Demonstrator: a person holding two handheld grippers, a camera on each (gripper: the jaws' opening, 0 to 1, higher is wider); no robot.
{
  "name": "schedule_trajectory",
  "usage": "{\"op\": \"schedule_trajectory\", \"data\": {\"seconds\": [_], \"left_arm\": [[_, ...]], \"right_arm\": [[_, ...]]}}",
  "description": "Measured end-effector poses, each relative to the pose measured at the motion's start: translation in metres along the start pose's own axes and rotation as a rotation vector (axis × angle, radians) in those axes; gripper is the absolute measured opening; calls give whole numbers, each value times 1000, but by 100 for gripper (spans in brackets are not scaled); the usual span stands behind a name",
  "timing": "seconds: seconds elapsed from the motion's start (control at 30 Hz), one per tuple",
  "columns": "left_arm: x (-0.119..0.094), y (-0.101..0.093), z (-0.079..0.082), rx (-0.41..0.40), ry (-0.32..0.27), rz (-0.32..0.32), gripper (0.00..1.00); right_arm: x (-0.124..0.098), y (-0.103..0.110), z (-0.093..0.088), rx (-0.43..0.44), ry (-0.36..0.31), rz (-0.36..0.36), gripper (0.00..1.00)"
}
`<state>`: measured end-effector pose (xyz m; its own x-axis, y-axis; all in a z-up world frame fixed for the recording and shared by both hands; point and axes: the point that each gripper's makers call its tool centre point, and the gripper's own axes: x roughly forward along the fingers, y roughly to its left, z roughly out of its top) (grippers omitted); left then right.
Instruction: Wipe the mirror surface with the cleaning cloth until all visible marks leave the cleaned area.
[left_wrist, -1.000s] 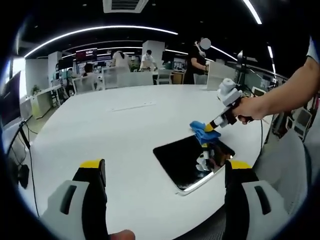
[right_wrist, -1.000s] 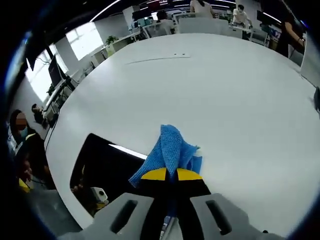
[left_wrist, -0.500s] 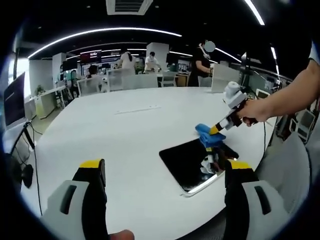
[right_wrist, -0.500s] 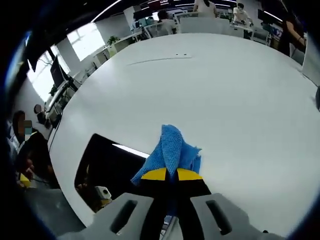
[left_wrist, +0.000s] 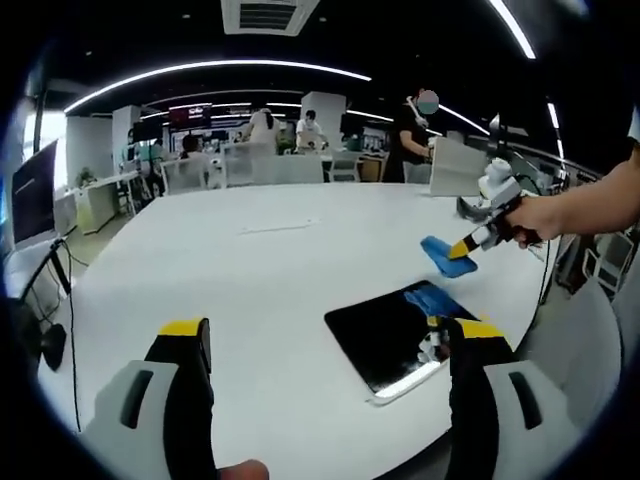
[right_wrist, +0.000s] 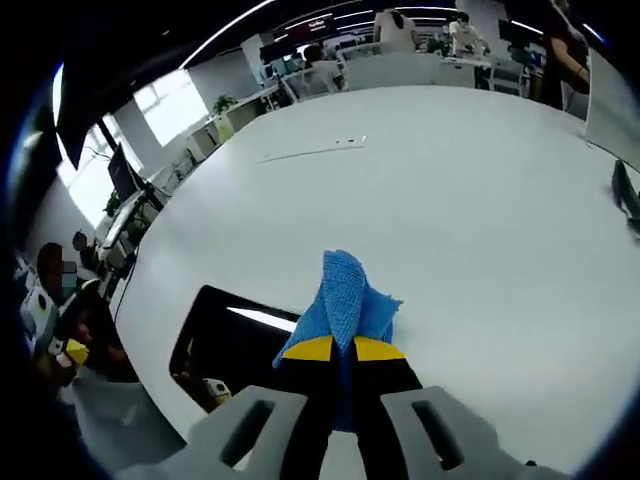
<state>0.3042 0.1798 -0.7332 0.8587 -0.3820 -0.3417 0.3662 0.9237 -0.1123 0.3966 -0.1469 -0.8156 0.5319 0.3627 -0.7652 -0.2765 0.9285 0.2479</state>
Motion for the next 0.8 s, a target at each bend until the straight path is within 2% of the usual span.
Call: {"op": "schedule_trajectory", "data": {"seconds": [0.23,0.43,0.8], "left_arm": [[0,1,-1,-9,4,1,99],[2,3,0,3,8,-3,99],[-1,2,-5,30,25,-11,99]], "right_arm": [[-21,-25,-11,31,1,-28,0],[-33,-35,-16,52,2,-39,0],[-27,-35,-35,41,47,-38,0]]}}
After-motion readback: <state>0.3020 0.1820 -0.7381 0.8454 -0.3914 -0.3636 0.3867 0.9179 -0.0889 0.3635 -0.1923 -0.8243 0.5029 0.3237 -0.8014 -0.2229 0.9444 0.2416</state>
